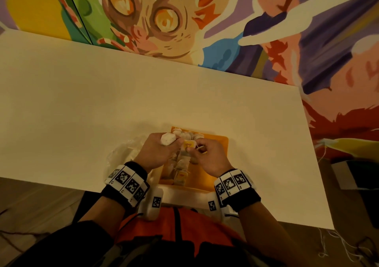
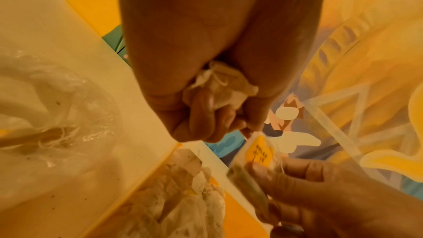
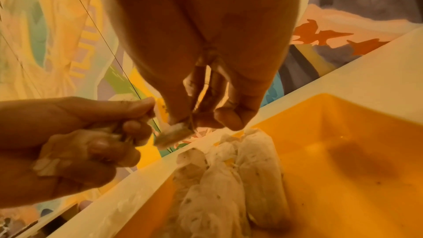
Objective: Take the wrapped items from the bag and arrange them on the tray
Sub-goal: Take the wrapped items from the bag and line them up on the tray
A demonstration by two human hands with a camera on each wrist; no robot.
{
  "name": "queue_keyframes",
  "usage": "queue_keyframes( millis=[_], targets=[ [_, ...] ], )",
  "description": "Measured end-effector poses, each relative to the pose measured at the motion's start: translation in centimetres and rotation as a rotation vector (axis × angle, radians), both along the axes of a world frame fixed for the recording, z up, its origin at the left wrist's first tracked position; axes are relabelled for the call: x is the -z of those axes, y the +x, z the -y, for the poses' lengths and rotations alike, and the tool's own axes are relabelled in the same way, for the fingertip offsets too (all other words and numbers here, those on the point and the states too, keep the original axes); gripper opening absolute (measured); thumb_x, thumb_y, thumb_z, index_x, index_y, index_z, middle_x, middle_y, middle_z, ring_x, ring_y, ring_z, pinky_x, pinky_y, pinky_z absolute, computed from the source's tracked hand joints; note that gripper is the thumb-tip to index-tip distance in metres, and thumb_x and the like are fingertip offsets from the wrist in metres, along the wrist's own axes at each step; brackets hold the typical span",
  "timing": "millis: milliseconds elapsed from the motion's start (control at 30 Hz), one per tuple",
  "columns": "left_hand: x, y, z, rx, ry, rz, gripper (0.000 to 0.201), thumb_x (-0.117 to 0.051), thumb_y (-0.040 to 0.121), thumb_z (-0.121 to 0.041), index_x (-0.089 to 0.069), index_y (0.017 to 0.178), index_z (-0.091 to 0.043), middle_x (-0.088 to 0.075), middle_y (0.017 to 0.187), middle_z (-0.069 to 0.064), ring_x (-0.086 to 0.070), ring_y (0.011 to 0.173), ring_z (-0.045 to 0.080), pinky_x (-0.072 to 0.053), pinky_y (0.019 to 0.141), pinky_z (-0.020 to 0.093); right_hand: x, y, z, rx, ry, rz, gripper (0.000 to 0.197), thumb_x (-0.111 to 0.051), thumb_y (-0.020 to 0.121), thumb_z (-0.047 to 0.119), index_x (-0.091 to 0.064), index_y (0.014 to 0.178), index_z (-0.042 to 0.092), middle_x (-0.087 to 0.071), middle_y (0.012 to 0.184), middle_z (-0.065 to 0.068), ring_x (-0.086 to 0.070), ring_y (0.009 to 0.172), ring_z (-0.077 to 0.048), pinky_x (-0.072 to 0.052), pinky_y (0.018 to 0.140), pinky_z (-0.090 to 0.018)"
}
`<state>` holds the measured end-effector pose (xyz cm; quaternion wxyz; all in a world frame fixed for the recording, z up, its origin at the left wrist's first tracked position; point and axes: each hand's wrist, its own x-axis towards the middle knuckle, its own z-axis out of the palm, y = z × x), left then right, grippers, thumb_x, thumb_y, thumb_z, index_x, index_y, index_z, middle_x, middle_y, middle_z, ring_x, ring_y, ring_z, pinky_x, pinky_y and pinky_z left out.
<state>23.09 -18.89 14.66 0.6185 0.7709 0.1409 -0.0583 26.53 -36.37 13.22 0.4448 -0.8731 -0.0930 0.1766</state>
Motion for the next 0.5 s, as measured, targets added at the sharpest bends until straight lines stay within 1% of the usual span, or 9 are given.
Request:
queue_keyframes(
  millis=[67,167,233,267,333,367,433,467,500],
  targets=[
    [0.6,0.1,-0.4,-0.034,0.037,-0.062,0.026,-0.070,0.087,-0.029,-0.071,0.088,-0.003,-0.051,0.046,-0.013,-0.044,0.041,0.001,-0.037,0.047,0.024,0.0,0.6,0.7,-0.005,-0.154,-0.007,0.018,-0.067,0.089,0.029,-0.067,0.080,0.015,-0.067,0.081,0.001,-0.063,0.079,-0.016,-0.051,0.071,-0.032],
    [1.3,0.0,-1.0,-0.056,0.131,-0.107,0.019,-0.071,0.086,-0.028,-0.072,0.084,-0.009,-0.055,0.046,-0.012,-0.049,0.046,0.004,-0.041,0.048,0.025,0.0,1.1,1.8,0.001,-0.297,-0.073,0.019,-0.066,0.090,0.023,-0.067,0.087,0.004,-0.067,0.089,-0.009,-0.062,0.088,-0.023,-0.044,0.070,-0.028],
    [1.7,-0.1,-1.3,-0.052,0.215,-0.138,0.021,-0.070,0.085,-0.028,-0.070,0.079,-0.008,-0.059,0.054,-0.007,-0.055,0.054,0.012,-0.044,0.053,0.027,0.2,1.2,2.1,-0.006,-0.363,-0.144,0.019,-0.066,0.090,0.021,-0.068,0.083,0.004,-0.063,0.079,-0.007,-0.058,0.076,-0.021,-0.041,0.063,-0.028],
    [2.0,-0.2,-1.4,-0.033,0.276,-0.156,0.025,-0.070,0.085,-0.029,-0.069,0.076,-0.006,-0.061,0.059,-0.001,-0.057,0.059,0.016,-0.044,0.055,0.028,0.5,1.4,2.1,-0.009,-0.404,-0.184,0.021,-0.067,0.089,0.020,-0.065,0.074,0.006,-0.058,0.071,-0.006,-0.054,0.069,-0.019,-0.040,0.059,-0.027],
    [2.3,-0.2,-1.3,0.031,0.403,-0.202,0.028,-0.068,0.085,-0.029,-0.065,0.070,-0.006,-0.062,0.064,0.003,-0.056,0.060,0.016,-0.041,0.052,0.025,1.2,1.5,1.7,-0.012,-0.478,-0.258,0.034,-0.070,0.086,0.016,-0.051,0.058,0.011,-0.056,0.064,-0.009,-0.054,0.061,-0.020,-0.042,0.055,-0.027],
    [2.4,-0.3,-1.2,0.062,0.457,-0.224,0.028,-0.067,0.086,-0.029,-0.064,0.067,-0.008,-0.062,0.064,0.002,-0.055,0.059,0.012,-0.037,0.050,0.022,1.5,1.6,1.4,-0.013,-0.494,-0.288,0.033,-0.071,0.084,0.012,-0.050,0.058,0.011,-0.063,0.068,-0.016,-0.058,0.062,-0.023,-0.044,0.056,-0.028],
    [2.9,-0.3,-1.0,0.109,0.541,-0.246,0.030,-0.064,0.086,-0.028,-0.057,0.060,-0.014,-0.058,0.062,0.000,-0.053,0.058,0.011,-0.032,0.047,0.020,1.8,1.7,0.6,-0.016,-0.525,-0.319,0.011,-0.071,0.082,0.007,-0.064,0.074,0.004,-0.071,0.089,-0.023,-0.070,0.075,-0.029,-0.054,0.066,-0.029],
    [3.2,-0.4,-1.0,0.124,0.574,-0.247,0.031,-0.062,0.086,-0.028,-0.054,0.058,-0.016,-0.057,0.061,0.000,-0.054,0.059,0.015,-0.032,0.046,0.020,1.8,1.8,0.4,-0.011,-0.542,-0.326,0.009,-0.071,0.081,0.007,-0.068,0.085,0.000,-0.072,0.094,-0.022,-0.071,0.082,-0.030,-0.059,0.074,-0.035],
    [3.4,-0.3,-1.0,0.136,0.606,-0.248,0.031,-0.061,0.085,-0.028,-0.052,0.058,-0.017,-0.057,0.062,0.000,-0.056,0.061,0.019,-0.032,0.047,0.022,2.0,1.9,0.1,-0.015,-0.562,-0.327,0.017,-0.073,0.081,0.009,-0.069,0.094,-0.001,-0.073,0.095,-0.019,-0.072,0.085,-0.030,-0.060,0.078,-0.039]
  ],
)
